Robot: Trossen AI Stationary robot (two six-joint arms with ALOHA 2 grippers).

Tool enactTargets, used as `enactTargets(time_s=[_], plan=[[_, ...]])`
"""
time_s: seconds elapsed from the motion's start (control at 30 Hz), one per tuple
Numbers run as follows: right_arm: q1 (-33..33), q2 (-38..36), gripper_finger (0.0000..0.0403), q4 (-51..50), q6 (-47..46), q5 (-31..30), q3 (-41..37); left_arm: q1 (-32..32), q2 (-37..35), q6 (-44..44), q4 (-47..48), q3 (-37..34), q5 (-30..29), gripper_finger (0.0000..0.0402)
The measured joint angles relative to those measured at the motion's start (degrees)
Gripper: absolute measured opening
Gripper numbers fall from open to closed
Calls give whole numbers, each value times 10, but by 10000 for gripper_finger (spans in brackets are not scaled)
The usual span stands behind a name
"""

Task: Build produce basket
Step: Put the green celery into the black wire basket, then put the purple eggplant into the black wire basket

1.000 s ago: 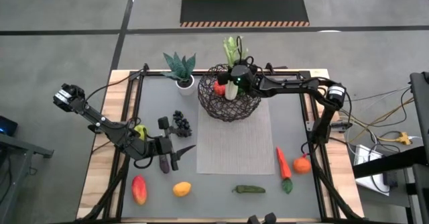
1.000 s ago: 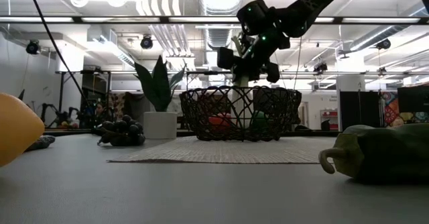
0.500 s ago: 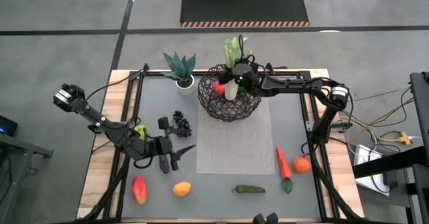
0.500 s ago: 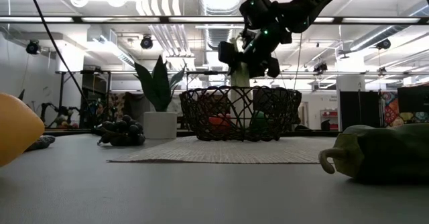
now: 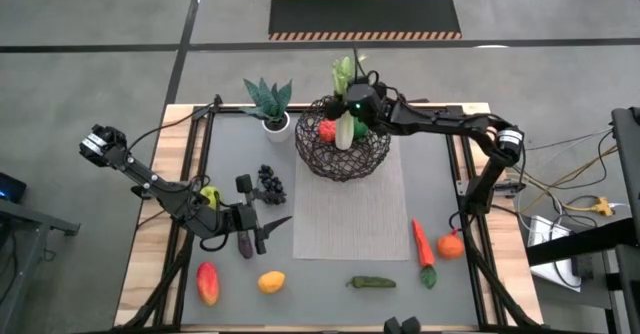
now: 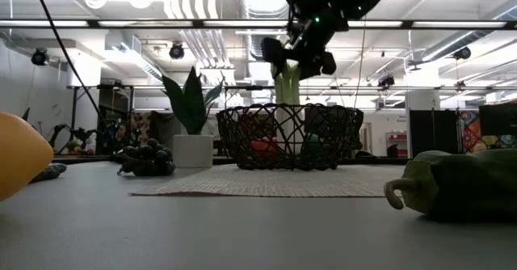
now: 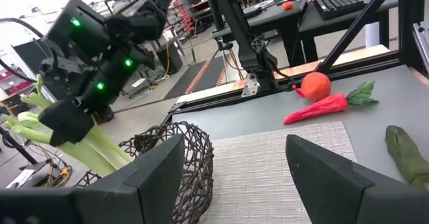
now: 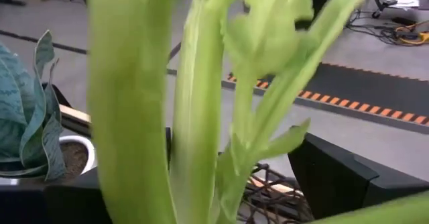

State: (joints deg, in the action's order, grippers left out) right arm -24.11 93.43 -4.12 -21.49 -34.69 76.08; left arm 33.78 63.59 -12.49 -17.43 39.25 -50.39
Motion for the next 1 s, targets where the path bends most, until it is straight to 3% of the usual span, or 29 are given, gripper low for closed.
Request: enactTargets(time_s=[0.43, 1.0], plan=[[-32, 0, 286, -90, 61, -14, 92, 0, 0, 1, 0, -1, 0, 242], [-53, 0, 288, -98, 130, -13, 175, 0, 0, 1, 0, -3, 0, 242]])
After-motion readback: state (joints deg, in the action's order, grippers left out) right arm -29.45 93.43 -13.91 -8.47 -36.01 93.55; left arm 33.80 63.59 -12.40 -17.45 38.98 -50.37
